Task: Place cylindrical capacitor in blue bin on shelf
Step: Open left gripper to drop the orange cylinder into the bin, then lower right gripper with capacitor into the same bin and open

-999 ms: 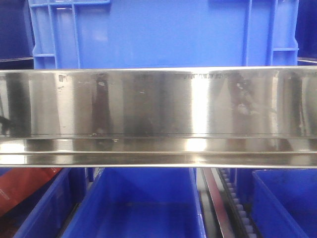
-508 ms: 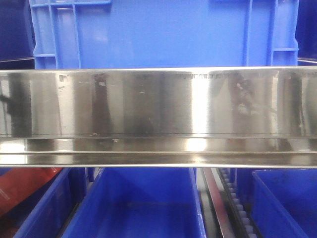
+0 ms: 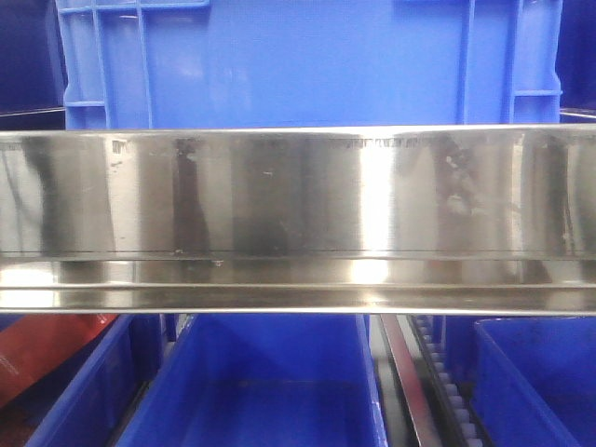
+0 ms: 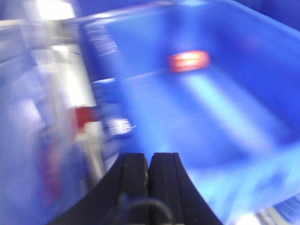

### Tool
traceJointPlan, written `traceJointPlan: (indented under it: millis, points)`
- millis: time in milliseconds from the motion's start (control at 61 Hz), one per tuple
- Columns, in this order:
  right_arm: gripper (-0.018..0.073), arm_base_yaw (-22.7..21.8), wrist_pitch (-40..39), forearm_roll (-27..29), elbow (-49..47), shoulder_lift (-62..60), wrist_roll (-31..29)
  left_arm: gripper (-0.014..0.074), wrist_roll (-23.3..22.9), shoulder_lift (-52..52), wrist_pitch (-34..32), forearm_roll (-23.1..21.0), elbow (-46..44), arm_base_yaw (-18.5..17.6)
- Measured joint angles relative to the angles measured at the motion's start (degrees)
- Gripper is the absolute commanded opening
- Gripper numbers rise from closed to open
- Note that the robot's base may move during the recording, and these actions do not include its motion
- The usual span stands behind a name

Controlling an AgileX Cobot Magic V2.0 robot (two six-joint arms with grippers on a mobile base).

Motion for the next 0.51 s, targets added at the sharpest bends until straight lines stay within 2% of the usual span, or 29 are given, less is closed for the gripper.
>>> traceJointPlan:
  millis: [131,262,508]
  points:
    - [-0.0162,0.0,-0.1,0.0,-1.4,3.3,-0.5,-0.0111,0.0,-9.4,-0.4,0.0,8.1,3.1]
    - [-0.0162,1.3,0.0,0.0,-6.2,8.4,-2.3,-0.0111,0.0,-17.4,-0.4,0.0,15.6,4.6]
    - [-0.0162,8.3,1.4,0.0,-21.8,23.3,-5.3,-0.0111,-2.8,-26.2,-0.5,0.0,24.1,5.2]
